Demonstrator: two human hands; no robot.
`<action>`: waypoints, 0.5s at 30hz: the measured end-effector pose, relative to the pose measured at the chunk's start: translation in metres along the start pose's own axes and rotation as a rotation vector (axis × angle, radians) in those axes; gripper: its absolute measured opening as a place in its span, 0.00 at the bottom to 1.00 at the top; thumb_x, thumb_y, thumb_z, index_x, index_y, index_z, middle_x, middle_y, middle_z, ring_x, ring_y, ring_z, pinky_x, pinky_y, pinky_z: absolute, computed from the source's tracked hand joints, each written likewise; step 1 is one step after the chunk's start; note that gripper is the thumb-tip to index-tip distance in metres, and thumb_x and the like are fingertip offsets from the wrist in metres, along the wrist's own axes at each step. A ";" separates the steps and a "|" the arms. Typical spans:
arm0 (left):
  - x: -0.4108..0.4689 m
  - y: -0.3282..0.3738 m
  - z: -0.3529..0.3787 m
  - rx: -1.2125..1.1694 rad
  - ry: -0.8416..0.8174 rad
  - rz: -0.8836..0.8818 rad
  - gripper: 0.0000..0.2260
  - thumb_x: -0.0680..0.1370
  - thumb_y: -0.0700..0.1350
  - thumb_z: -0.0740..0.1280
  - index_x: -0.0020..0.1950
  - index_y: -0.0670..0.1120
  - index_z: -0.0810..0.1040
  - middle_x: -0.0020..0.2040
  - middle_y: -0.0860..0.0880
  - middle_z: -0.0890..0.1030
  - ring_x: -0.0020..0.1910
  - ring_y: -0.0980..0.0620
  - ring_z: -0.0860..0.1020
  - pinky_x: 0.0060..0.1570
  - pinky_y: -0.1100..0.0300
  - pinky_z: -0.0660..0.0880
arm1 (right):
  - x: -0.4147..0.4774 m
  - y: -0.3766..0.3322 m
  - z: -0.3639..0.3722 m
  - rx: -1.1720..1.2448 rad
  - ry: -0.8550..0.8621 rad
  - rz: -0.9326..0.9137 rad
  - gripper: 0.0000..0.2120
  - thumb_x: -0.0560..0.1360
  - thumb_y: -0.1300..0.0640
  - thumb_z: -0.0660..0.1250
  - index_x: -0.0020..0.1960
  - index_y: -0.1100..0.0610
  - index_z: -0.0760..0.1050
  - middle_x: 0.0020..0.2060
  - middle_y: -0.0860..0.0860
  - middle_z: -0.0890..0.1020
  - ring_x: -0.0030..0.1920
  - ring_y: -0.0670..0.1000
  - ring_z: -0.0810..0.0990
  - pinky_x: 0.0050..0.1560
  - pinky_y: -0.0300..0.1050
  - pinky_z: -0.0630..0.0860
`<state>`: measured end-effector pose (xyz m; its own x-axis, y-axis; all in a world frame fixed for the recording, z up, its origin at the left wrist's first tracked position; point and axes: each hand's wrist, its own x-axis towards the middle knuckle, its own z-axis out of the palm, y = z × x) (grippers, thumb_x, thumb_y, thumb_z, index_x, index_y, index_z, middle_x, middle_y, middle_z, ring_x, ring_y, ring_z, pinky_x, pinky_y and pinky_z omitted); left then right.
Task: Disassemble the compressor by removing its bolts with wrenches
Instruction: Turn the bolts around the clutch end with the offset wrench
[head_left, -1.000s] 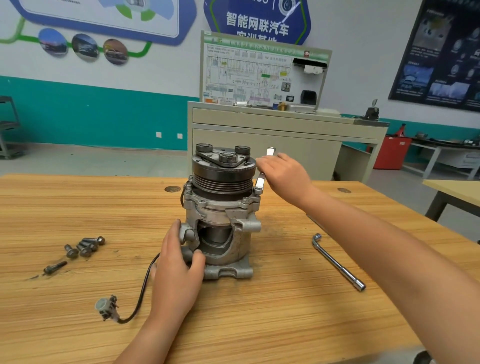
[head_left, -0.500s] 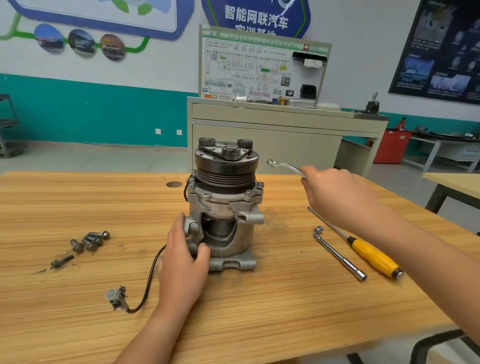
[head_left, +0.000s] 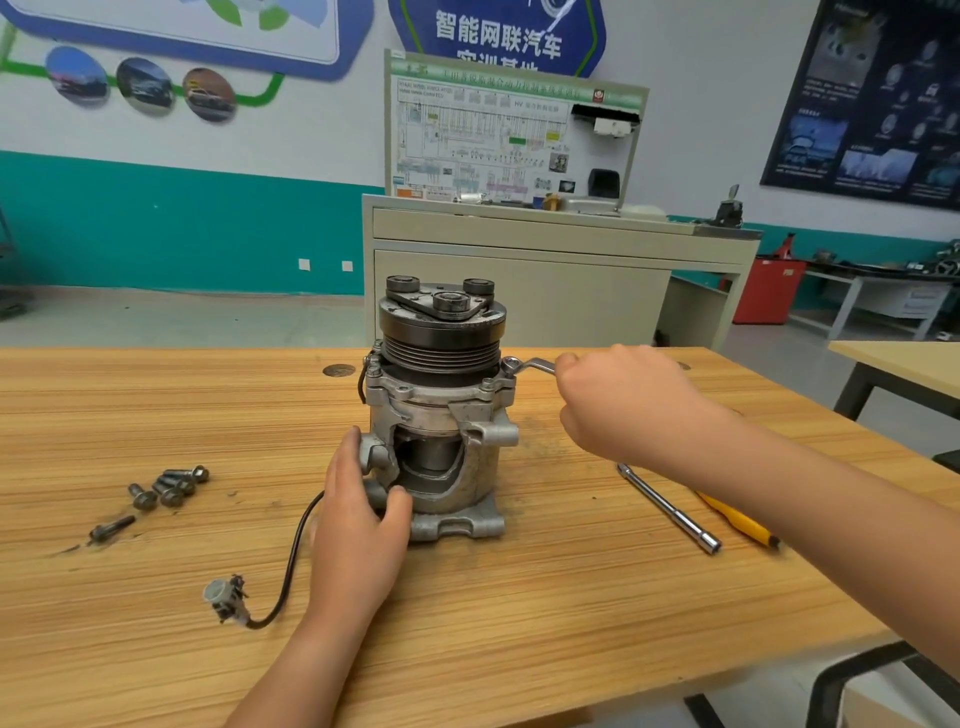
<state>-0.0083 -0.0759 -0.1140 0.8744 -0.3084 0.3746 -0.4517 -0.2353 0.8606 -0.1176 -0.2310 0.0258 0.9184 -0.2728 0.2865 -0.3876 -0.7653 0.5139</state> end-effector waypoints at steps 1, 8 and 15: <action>0.000 0.000 0.000 -0.004 0.000 0.001 0.31 0.77 0.40 0.63 0.77 0.50 0.54 0.75 0.53 0.60 0.72 0.53 0.61 0.67 0.55 0.60 | 0.001 0.004 0.002 -0.021 0.011 -0.007 0.08 0.76 0.61 0.55 0.54 0.57 0.69 0.27 0.48 0.63 0.25 0.48 0.60 0.23 0.40 0.55; 0.001 -0.001 0.000 0.010 0.003 0.009 0.30 0.77 0.40 0.62 0.77 0.49 0.54 0.75 0.53 0.59 0.73 0.54 0.60 0.71 0.50 0.59 | 0.035 0.040 0.037 -0.105 0.140 -0.079 0.19 0.75 0.65 0.59 0.65 0.54 0.65 0.33 0.48 0.73 0.33 0.51 0.73 0.45 0.46 0.68; 0.002 -0.003 0.002 0.065 0.016 0.043 0.31 0.77 0.41 0.63 0.77 0.49 0.53 0.75 0.53 0.59 0.72 0.55 0.60 0.66 0.58 0.60 | 0.086 0.020 0.068 0.075 0.663 -0.149 0.09 0.63 0.72 0.73 0.42 0.64 0.81 0.37 0.57 0.84 0.41 0.55 0.83 0.56 0.69 0.67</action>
<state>-0.0056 -0.0779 -0.1164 0.8566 -0.3046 0.4165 -0.4987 -0.2813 0.8198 -0.0410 -0.3096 0.0056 0.7095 0.2354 0.6643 -0.2326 -0.8116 0.5359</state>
